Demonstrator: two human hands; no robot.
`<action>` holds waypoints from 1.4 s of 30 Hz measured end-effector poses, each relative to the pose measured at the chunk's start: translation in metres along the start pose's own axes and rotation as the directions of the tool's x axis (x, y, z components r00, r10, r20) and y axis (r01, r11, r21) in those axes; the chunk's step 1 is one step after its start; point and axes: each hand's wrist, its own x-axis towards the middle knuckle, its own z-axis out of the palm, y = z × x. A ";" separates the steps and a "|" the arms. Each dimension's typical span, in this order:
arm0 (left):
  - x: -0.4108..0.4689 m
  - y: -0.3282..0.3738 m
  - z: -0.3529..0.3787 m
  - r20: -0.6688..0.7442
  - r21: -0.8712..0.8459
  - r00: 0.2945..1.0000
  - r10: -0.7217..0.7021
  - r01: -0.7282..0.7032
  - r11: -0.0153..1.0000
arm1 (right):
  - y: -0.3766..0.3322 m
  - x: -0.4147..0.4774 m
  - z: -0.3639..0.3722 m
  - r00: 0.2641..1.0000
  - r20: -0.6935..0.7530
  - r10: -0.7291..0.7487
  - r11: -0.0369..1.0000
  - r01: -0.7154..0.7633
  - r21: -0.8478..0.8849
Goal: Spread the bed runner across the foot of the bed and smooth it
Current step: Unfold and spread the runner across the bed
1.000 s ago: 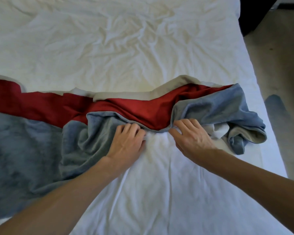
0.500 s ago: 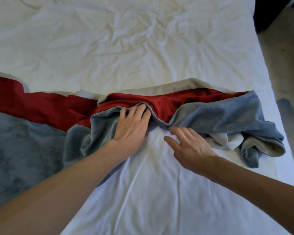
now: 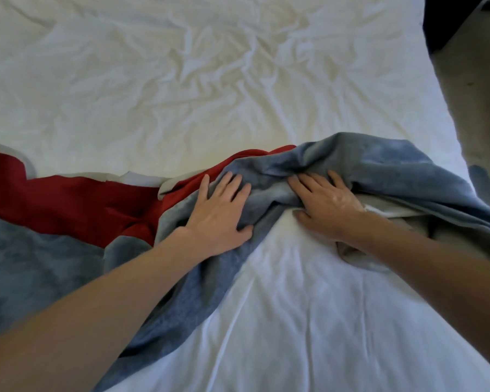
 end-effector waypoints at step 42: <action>-0.146 0.133 -0.020 -0.274 -0.331 0.954 -0.121 0.025 0.943 | -0.042 -0.162 0.009 0.967 -0.252 0.034 0.999 -0.027 0.031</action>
